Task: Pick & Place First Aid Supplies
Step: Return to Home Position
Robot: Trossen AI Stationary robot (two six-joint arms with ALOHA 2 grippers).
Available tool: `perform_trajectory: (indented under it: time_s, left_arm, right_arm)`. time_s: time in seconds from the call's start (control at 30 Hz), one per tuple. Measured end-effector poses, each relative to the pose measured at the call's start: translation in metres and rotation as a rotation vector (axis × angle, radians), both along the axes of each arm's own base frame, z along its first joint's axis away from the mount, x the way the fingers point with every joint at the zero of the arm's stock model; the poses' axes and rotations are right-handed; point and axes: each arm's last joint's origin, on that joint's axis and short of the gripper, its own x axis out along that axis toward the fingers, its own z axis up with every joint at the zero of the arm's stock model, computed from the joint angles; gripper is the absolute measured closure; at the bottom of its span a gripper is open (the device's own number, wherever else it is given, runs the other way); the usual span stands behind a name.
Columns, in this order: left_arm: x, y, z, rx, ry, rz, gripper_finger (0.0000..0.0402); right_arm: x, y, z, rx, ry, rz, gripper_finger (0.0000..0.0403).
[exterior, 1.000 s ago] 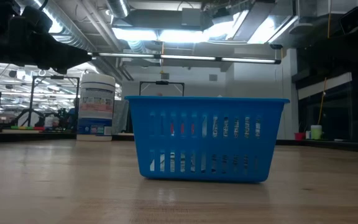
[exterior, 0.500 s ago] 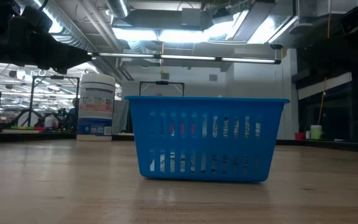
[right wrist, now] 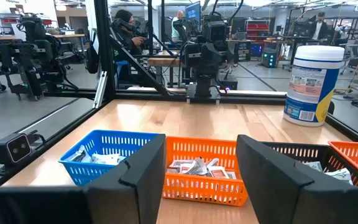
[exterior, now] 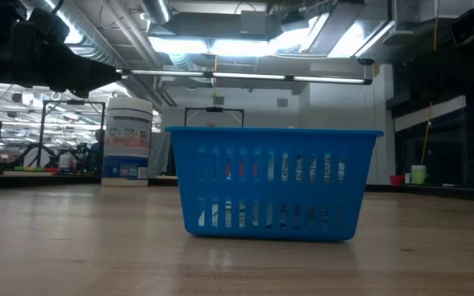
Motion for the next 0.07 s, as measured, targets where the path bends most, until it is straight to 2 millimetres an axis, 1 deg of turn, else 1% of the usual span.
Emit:
perform_trajectory:
  time_s: [0.07]
  left_arm:
    - [0.0000, 0.0000, 0.0000, 0.000, 0.000, 0.000, 0.0268]
  right_arm:
    - [0.0000, 0.0000, 0.0000, 0.000, 0.000, 0.000, 0.0208]
